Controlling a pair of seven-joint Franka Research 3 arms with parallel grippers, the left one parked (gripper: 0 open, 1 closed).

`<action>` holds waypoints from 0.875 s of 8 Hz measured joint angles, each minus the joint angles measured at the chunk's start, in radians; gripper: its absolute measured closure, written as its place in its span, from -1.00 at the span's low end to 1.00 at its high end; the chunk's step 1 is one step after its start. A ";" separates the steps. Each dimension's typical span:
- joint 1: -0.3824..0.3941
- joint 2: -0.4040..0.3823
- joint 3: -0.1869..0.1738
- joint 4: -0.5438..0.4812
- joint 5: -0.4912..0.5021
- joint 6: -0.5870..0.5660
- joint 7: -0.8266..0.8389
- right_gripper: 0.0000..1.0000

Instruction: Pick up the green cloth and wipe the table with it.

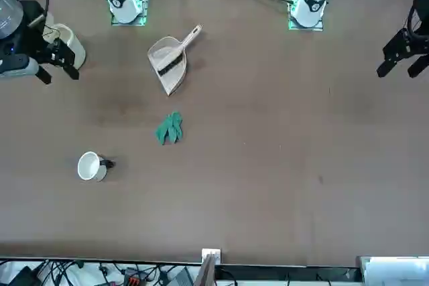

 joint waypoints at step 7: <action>0.026 0.030 0.007 -0.126 0.014 0.035 0.006 -1.00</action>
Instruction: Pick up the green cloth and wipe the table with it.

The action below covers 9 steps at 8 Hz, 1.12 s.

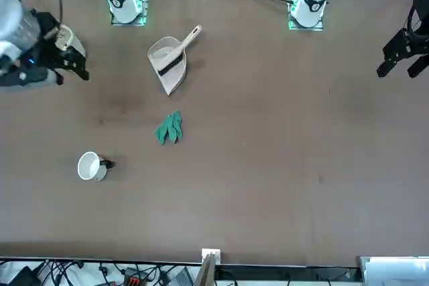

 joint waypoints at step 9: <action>0.373 0.267 0.015 -0.215 -0.017 0.540 0.443 -1.00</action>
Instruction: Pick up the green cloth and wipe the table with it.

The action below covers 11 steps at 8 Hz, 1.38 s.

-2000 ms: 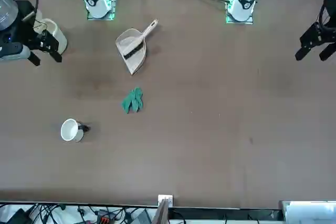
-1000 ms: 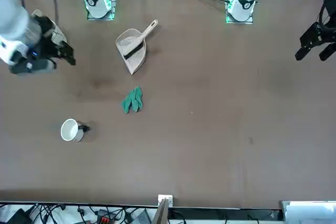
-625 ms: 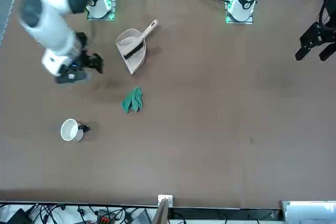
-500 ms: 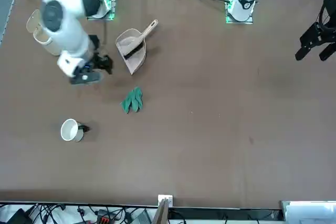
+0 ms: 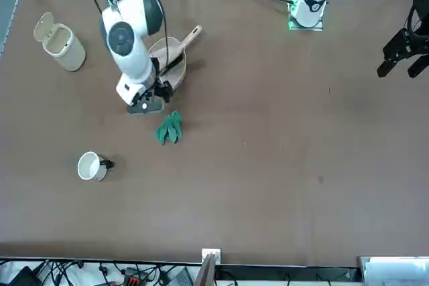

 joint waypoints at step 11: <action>0.035 0.242 -0.053 0.006 -0.069 0.203 0.029 0.69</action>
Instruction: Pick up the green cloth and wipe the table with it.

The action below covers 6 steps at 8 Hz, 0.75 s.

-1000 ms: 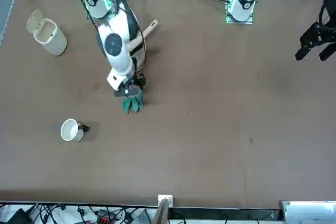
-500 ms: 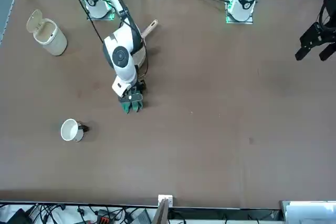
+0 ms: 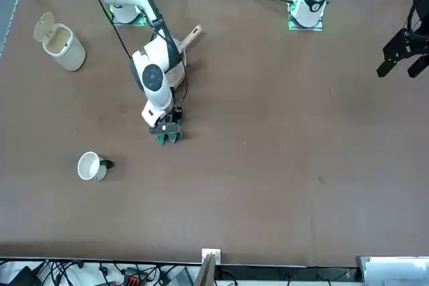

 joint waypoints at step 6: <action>-0.005 -0.052 -0.166 -0.026 -0.027 -0.251 -0.021 0.82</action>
